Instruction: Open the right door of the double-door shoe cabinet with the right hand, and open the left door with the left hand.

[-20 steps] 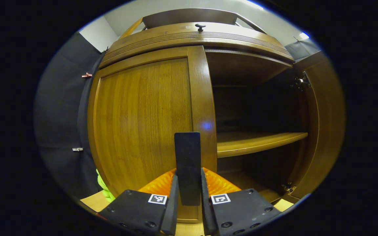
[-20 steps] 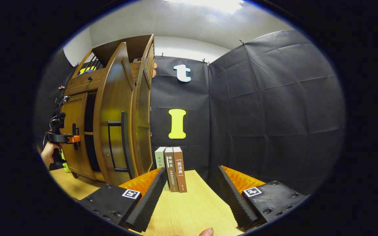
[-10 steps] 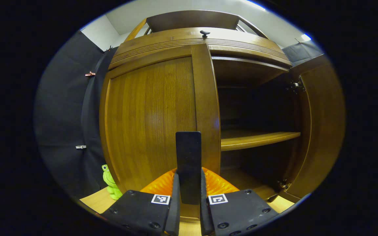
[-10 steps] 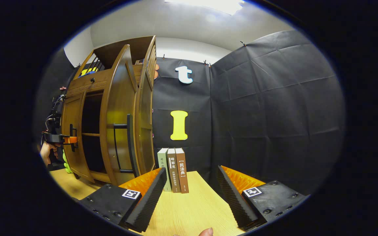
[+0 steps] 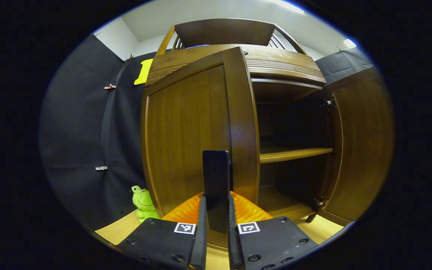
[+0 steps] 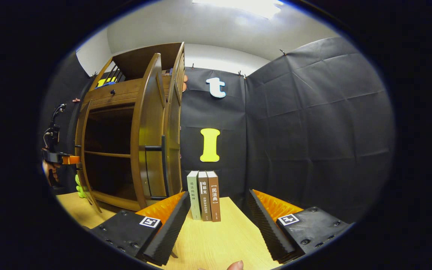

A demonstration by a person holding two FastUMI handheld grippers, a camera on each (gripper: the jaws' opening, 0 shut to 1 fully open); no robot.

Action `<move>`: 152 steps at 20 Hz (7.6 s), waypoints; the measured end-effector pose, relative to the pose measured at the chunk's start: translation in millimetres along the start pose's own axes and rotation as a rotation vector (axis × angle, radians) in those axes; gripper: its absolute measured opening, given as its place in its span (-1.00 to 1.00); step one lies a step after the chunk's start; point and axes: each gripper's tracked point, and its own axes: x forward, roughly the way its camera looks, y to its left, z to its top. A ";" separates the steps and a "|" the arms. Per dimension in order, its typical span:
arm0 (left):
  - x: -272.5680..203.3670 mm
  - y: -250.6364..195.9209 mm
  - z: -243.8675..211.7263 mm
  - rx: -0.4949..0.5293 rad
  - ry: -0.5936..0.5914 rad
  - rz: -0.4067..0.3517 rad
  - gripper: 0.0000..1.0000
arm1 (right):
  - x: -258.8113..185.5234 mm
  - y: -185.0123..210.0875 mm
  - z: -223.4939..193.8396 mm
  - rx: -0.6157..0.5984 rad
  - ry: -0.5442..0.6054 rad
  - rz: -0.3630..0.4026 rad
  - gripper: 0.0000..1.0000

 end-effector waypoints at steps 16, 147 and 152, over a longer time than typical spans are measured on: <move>-75.4 90.1 -5.3 -0.005 -0.024 0.103 -0.68 | -26.6 43.9 22.0 0.001 -0.044 0.049 0.94; -152.0 -27.0 21.0 0.023 -0.140 -0.085 0.89 | -11.7 227.6 41.5 0.010 -0.067 0.334 0.94; -152.4 -26.7 21.9 0.024 -0.142 -0.083 0.87 | -11.8 227.7 41.4 0.009 -0.069 0.333 0.87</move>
